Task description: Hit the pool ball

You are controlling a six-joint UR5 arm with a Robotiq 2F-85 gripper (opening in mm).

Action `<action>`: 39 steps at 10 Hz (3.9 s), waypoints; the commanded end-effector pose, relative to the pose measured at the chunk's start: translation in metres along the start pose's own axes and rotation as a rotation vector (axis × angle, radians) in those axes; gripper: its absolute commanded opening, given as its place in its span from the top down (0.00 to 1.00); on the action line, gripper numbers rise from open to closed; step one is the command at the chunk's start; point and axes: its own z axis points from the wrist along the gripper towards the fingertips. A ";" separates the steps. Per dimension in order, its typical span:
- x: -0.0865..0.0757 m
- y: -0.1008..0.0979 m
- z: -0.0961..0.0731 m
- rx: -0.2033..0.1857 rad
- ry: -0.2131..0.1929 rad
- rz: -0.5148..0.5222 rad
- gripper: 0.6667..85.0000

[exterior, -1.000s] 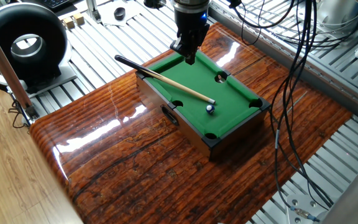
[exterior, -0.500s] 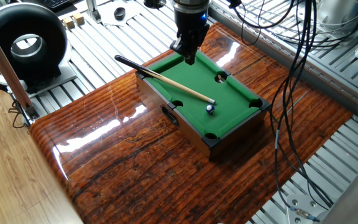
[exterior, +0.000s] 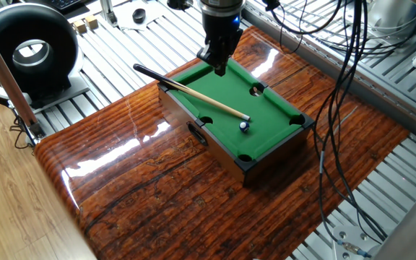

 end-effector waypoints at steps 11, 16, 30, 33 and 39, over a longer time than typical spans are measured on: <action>0.001 -0.011 -0.002 0.038 0.006 -0.087 1.00; -0.051 -0.006 0.025 0.022 -0.007 -0.076 0.94; -0.170 0.045 0.022 0.017 -0.005 -0.123 0.95; -0.187 0.045 0.022 0.023 -0.070 -0.157 0.82; -0.237 0.035 0.029 -0.001 -0.103 -0.302 0.68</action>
